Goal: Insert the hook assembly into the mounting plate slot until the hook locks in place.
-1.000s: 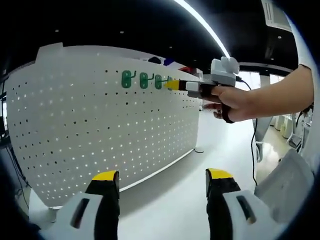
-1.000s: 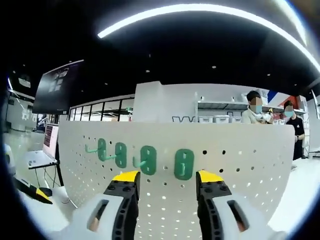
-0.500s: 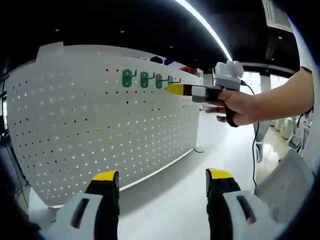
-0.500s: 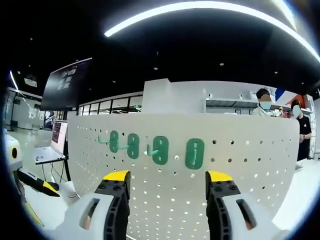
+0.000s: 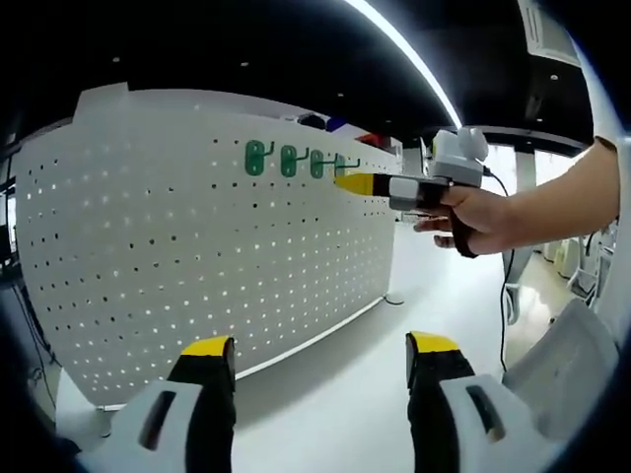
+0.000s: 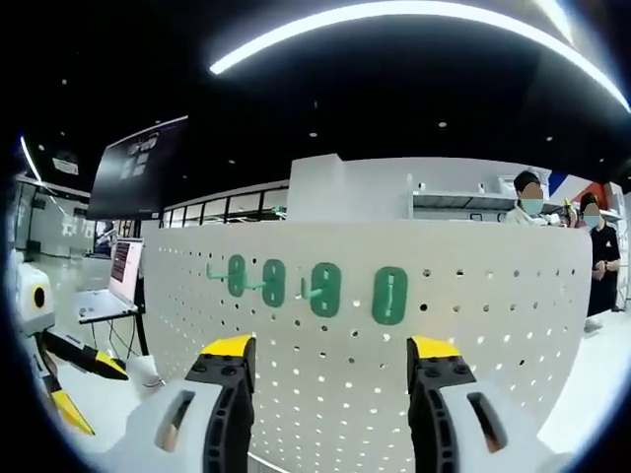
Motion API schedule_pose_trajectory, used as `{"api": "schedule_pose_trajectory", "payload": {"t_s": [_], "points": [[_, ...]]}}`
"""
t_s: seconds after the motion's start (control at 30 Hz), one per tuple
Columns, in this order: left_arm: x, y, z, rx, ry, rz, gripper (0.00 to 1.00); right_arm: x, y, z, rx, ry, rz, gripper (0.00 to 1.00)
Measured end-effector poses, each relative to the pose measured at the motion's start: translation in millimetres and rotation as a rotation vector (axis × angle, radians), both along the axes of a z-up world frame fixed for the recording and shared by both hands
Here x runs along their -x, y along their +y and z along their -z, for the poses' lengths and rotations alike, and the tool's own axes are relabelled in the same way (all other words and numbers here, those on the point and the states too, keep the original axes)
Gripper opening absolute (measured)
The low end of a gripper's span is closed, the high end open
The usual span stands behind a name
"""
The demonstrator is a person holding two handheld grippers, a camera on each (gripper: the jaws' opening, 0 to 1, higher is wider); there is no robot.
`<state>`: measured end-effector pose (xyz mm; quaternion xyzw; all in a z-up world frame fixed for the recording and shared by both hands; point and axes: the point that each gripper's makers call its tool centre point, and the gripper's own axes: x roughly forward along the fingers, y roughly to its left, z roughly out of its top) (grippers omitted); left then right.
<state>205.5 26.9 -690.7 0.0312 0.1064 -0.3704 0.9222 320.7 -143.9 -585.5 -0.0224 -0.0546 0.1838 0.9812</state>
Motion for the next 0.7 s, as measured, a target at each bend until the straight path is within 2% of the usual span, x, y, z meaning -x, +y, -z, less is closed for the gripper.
{"api": "schedule_pose_trajectory", "payload": {"t_s": [0.2, 0.7], "points": [[-1.6, 5.0, -2.9, 0.013, -0.002, -0.017, 0.73, 10.9, -1.2, 3.6, -0.018, 0.004, -0.018, 0.61], [0.9, 12.5, -7.4, 0.016, -0.016, -0.033, 0.74, 45.3, -2.2, 30.7, -0.011, 0.061, -0.049, 0.6]]}}
